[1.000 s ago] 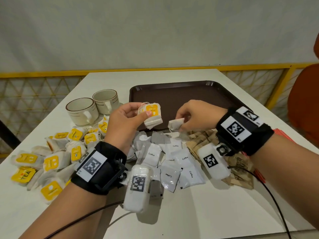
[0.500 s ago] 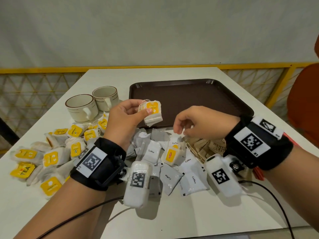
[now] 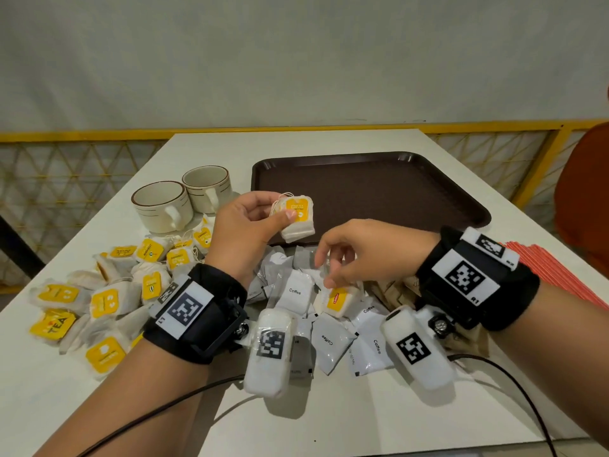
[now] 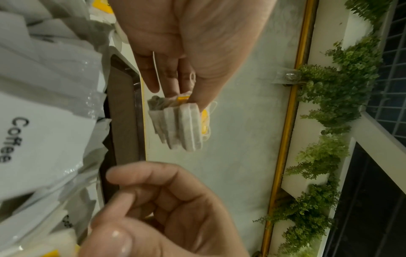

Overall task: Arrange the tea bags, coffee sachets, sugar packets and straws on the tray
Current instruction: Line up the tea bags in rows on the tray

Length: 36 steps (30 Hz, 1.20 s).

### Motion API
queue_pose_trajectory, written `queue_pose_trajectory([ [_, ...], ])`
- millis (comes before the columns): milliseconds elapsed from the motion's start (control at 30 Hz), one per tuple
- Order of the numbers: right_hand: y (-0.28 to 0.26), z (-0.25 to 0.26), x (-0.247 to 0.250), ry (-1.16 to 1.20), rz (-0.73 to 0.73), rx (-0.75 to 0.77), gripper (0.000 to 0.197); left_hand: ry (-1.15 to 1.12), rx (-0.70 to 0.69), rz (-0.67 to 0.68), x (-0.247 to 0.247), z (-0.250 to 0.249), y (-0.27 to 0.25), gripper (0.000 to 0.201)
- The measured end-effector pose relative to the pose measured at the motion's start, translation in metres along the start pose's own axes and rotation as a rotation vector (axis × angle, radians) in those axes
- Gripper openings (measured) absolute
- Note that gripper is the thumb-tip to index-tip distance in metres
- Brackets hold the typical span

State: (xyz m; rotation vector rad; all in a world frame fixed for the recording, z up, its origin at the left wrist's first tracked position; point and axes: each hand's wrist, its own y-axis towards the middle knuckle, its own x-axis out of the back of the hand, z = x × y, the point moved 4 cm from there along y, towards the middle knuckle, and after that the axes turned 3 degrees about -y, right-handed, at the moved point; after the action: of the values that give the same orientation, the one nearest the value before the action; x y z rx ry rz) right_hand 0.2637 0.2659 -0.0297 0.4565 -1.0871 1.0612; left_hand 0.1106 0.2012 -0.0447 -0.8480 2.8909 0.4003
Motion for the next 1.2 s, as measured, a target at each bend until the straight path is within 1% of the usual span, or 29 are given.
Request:
queue_pose_trajectory([
  [67,-0.003,-0.003,-0.001,-0.095,0.044,-0.045,0.038,0.003,-0.001,-0.003,0.000,0.001,0.000,0.022],
  [133,-0.004,-0.004,-0.006,-0.183,0.112,-0.056,0.046,0.005,0.004,-0.003,-0.001,0.002,0.000,0.022],
  [267,-0.002,0.001,-0.009,-0.143,0.114,-0.009,0.046,0.009,0.003,-0.007,-0.001,0.002,0.000,0.021],
  [333,-0.001,0.002,-0.006,-0.084,0.081,0.024,0.041,0.013,0.002,-0.007,0.000,0.003,0.000,0.021],
  [400,-0.003,0.002,0.002,-0.007,0.012,0.037,0.032,0.024,-0.004,-0.006,0.000,0.004,0.000,0.021],
  [467,-0.007,-0.001,0.015,0.108,-0.061,0.034,0.024,0.028,-0.012,-0.005,0.000,0.003,-0.001,0.019],
  [567,-0.017,-0.003,0.035,0.273,-0.140,0.047,0.019,0.027,-0.019,0.002,-0.002,0.004,-0.001,0.018],
  [767,-0.025,0.001,0.045,0.454,-0.191,0.116,0.022,0.053,-0.015,0.031,-0.005,0.005,-0.002,0.017],
  [867,-0.024,0.000,0.043,0.649,-0.164,0.126,0.025,0.058,-0.014,0.033,-0.005,0.005,-0.002,0.016],
  [967,-0.019,-0.003,0.042,0.817,-0.158,0.096,0.028,0.039,0.009,0.037,-0.005,0.006,-0.003,0.015],
  [1100,-0.010,-0.010,0.042,0.868,-0.235,0.010,0.019,0.058,0.021,0.050,-0.006,0.005,-0.004,0.015],
  [1200,-0.005,-0.010,0.047,0.898,-0.235,-0.021,0.019,0.059,0.014,0.023,-0.002,0.000,0.002,0.014],
])
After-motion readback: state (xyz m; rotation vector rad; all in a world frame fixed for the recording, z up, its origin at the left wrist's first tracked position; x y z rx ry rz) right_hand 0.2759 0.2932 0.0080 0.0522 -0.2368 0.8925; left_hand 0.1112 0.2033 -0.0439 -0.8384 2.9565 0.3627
